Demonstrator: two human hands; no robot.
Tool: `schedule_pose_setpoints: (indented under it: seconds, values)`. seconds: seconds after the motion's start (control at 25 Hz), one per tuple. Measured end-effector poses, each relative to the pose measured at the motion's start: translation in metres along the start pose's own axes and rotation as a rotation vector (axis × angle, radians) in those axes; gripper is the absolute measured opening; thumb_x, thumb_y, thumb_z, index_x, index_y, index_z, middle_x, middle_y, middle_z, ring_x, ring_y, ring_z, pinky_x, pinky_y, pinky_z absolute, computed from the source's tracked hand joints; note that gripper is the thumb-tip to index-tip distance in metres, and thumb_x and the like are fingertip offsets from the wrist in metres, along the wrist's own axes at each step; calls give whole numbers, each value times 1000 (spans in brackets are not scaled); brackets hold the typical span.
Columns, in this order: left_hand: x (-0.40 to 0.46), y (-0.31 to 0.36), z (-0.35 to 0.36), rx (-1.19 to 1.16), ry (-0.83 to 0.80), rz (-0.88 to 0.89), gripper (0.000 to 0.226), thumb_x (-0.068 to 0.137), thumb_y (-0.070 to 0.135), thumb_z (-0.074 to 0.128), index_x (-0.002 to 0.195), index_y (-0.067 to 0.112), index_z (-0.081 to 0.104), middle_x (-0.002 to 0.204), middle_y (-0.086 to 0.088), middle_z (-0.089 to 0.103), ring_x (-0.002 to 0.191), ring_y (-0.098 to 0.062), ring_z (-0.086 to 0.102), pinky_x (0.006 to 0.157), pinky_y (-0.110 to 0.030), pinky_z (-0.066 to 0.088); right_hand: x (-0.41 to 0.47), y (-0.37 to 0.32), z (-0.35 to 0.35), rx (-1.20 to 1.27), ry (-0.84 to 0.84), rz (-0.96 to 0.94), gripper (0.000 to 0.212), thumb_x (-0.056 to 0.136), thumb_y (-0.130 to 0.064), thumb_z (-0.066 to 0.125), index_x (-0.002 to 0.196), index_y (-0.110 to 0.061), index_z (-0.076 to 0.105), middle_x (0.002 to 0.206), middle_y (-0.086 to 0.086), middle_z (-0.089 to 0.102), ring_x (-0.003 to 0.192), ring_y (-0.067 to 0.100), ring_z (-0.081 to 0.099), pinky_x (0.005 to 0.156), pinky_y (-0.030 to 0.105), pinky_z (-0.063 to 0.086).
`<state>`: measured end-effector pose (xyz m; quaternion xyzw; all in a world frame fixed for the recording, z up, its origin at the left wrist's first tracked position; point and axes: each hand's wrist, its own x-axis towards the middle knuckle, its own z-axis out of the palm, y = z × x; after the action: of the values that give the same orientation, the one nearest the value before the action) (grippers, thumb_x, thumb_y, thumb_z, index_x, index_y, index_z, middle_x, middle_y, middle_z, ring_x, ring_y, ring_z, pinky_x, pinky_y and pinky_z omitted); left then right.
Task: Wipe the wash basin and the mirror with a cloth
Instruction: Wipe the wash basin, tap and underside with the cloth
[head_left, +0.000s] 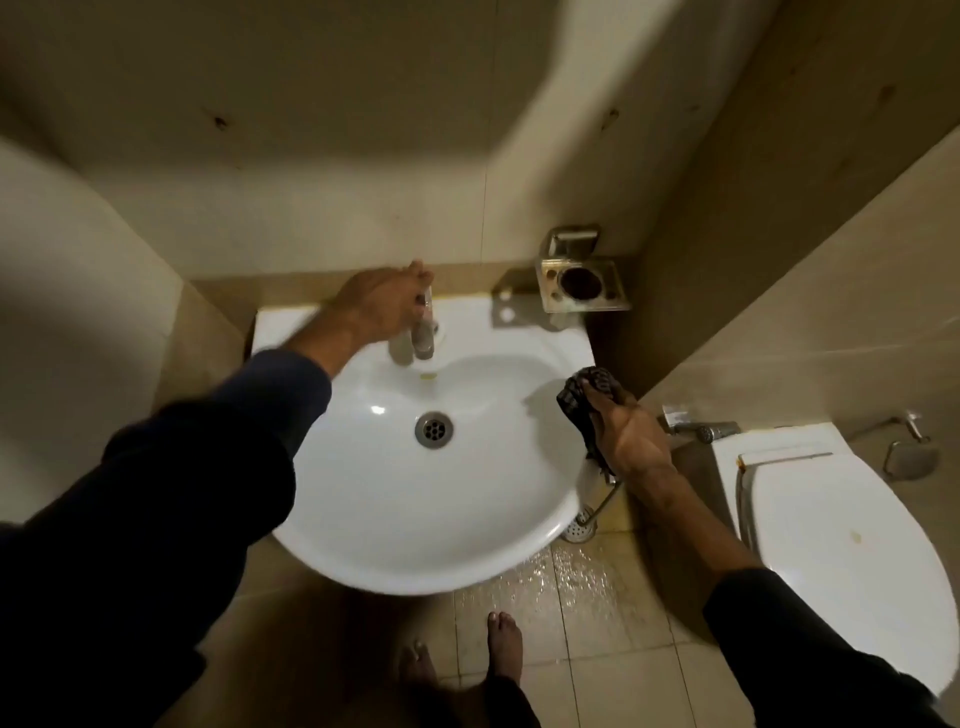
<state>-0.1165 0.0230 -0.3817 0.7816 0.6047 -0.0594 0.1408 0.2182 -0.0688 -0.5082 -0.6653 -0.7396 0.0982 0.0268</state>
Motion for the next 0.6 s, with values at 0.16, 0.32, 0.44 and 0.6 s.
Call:
schedule_pose_setpoints:
  seconds: [0.16,0.32,0.44,0.6]
  values:
    - [0,0,0,38,-4,21,29,93,29,52,119,17,55,131,-10,59,109,-36,58,90,-43,46,-106,-15,6,106,-167,105,57,99,-26,48,152,-30,27,133,23,50,87,33,65,66,38,55]
    - [1,0,2,43,15,14,27,93,31,54,115,16,56,122,-12,63,104,-36,59,82,-40,44,-170,-62,18,-138,-335,69,118,72,-37,81,155,-28,-2,147,27,32,73,17,66,56,24,56]
    - [2,0,4,38,45,31,25,93,30,54,113,15,57,126,-11,61,103,-36,59,83,-41,44,-191,-97,23,-114,-334,77,117,58,-38,89,153,-27,21,134,23,46,56,15,63,44,23,50]
    - [4,-3,7,66,40,34,24,94,30,51,113,16,54,135,-10,57,105,-36,59,85,-42,47,-187,-90,13,-29,-292,13,95,67,-29,85,148,-27,36,130,19,52,64,23,68,50,31,57]
